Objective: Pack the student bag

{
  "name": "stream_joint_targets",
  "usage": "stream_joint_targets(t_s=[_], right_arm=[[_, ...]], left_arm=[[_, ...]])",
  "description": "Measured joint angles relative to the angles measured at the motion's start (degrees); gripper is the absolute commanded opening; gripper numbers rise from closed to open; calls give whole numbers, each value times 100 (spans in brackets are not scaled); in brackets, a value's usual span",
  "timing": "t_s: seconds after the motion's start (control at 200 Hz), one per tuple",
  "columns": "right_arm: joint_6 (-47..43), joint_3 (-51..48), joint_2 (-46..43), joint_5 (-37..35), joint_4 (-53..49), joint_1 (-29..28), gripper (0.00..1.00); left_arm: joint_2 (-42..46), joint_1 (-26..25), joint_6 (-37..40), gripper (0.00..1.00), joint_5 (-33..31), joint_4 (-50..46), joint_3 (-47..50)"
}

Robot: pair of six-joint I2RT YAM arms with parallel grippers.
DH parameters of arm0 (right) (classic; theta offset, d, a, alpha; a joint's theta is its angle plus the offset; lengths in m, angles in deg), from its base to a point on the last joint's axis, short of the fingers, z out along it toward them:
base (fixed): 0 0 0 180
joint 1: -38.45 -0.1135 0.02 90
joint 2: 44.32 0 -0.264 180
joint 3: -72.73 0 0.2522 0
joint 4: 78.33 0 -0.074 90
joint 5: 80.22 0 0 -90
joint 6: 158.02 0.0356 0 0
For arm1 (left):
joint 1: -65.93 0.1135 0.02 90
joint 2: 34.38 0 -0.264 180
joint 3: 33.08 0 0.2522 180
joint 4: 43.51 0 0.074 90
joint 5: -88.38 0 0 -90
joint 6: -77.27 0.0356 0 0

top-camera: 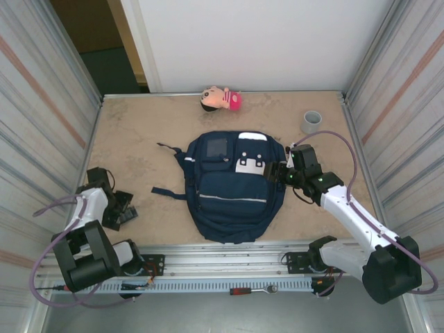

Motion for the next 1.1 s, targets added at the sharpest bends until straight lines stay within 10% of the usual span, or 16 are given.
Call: stream_joint_targets(t_s=[0.386, 1.102], right_arm=[[9, 2, 164, 37, 85, -46, 70], [31, -116, 146, 20, 131, -197, 70]], left_arm=[[-573, -1421, 79, 86, 334, 1351, -424], [-925, -136, 1187, 77, 883, 990, -765]])
